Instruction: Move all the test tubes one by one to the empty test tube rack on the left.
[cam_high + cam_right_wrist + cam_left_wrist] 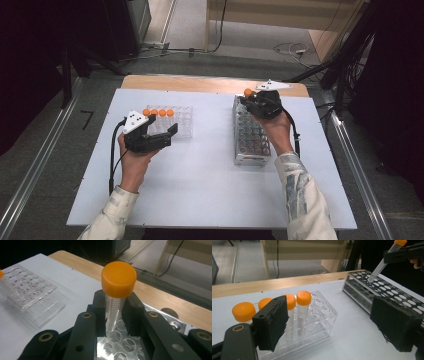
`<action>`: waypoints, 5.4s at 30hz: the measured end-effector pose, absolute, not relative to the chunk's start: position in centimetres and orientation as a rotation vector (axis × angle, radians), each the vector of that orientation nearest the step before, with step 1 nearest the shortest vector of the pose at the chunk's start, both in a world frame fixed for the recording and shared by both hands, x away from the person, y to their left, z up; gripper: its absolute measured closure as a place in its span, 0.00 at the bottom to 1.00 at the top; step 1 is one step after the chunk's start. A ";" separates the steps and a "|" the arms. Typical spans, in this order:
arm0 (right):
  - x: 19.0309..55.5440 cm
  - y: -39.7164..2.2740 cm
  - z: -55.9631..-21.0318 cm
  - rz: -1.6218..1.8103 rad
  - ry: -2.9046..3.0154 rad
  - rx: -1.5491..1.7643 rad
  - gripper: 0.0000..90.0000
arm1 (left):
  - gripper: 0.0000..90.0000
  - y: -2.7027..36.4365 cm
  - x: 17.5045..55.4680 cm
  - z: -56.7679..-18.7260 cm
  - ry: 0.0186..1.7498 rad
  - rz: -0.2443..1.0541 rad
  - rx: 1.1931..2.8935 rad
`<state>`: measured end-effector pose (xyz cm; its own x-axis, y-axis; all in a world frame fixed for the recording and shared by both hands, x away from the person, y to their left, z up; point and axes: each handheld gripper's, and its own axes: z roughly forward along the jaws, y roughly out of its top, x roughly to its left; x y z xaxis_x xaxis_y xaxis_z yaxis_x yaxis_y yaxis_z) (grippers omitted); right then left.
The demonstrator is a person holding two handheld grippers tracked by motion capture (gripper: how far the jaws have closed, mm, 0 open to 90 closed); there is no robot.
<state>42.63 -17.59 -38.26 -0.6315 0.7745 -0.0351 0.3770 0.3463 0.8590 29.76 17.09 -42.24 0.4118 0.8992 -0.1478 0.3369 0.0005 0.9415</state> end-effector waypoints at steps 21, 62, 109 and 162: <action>38.3 -13.0 -39.3 1.280 2.344 0.786 0.80 | 0.18 15.9 29.1 -41.8 1.082 0.634 1.576; 34.3 -3.8 -42.1 1.259 2.577 0.533 0.80 | 0.60 13.9 28.6 -42.2 0.910 0.593 1.658; 34.7 -9.7 -41.0 1.272 2.484 0.719 0.30 | 0.78 14.5 30.1 -40.1 0.943 0.636 1.617; 34.9 -14.9 -40.9 1.341 2.408 0.833 0.33 | 0.78 15.1 35.6 -41.7 1.087 0.689 1.589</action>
